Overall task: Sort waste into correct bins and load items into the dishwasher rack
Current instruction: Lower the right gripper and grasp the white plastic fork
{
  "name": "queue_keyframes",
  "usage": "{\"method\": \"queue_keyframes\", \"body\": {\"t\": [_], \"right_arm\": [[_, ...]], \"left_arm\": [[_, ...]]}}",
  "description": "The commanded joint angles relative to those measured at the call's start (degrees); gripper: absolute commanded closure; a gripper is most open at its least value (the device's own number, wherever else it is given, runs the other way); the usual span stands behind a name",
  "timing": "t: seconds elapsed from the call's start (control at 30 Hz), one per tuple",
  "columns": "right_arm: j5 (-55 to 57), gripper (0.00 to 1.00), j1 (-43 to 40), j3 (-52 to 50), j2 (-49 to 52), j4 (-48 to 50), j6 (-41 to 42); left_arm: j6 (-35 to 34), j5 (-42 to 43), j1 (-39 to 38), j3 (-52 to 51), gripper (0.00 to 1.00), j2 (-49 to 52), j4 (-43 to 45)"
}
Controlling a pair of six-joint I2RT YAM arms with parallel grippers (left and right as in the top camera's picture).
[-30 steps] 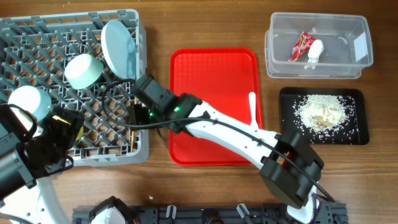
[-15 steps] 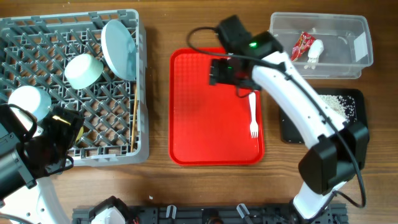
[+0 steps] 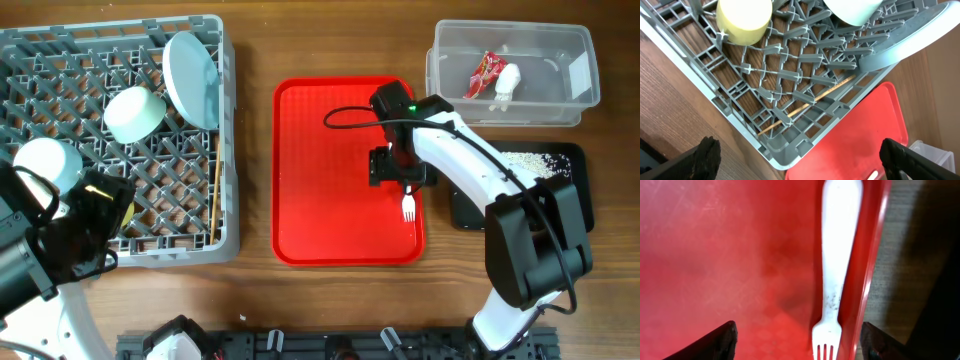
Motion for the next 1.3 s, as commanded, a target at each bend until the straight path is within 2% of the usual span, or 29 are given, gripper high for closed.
{"method": "queue_keyframes", "body": {"t": [0.0, 0.23, 0.43, 0.6, 0.67, 0.7, 0.77, 0.83, 0.9, 1.0, 1.1, 1.27], "right_arm": [[-1.16, 0.31, 0.13, -0.24, -0.48, -0.09, -2.86], [-1.55, 0.32, 0.13, -6.93, -0.48, 5.33, -2.69], [-3.13, 0.32, 0.13, -7.72, -0.46, 5.81, -2.8], [-7.56, 0.4, 0.13, -9.94, -0.11, 9.33, -2.58], [-9.9, 0.52, 0.13, -10.56, -0.11, 10.23, -1.97], [-9.94, 0.58, 0.13, -10.58, -0.11, 10.49, -0.5], [-9.84, 0.58, 0.13, -10.58, -0.11, 10.62, 2.4], [-8.76, 0.56, 0.13, -10.58, -0.11, 11.3, 6.97], [-7.72, 0.49, 0.13, -10.58, -0.11, 11.72, 11.47], [-4.66, 0.5, 0.13, -10.6, -0.09, 11.32, 17.9], [-0.37, 0.56, 0.11, -10.6, -0.09, 10.34, 21.53], [0.04, 0.7, 0.11, -10.6, -0.09, 11.76, 21.22]], "left_arm": [[-0.15, -0.55, 0.33, -0.04, 0.0, 0.31, 0.17], [-0.15, -1.84, 0.33, -0.04, 0.0, 0.57, 0.15], [-0.15, -1.84, 0.33, -0.04, 0.0, 0.57, 0.13], [-0.15, -1.81, 0.33, -0.04, 0.0, 0.57, 0.15], [-0.15, -1.81, 0.33, -0.04, 0.0, 0.57, 0.15], [-0.15, -1.81, 0.33, -0.04, 0.0, 0.57, 0.15], [-0.15, -1.81, 0.33, -0.04, 0.0, 0.57, 0.13], [-0.15, -1.81, 0.33, -0.04, 0.0, 0.57, 0.13], [-0.17, -1.81, 0.33, -0.04, 0.0, 0.57, 0.11], [-0.15, -1.81, 0.33, -0.04, 0.0, 0.57, -0.31], [-0.15, -1.81, 0.33, -0.04, 0.0, 0.57, -0.31], [-0.15, -1.84, 0.33, -0.04, 0.0, 0.57, -0.48]]}}
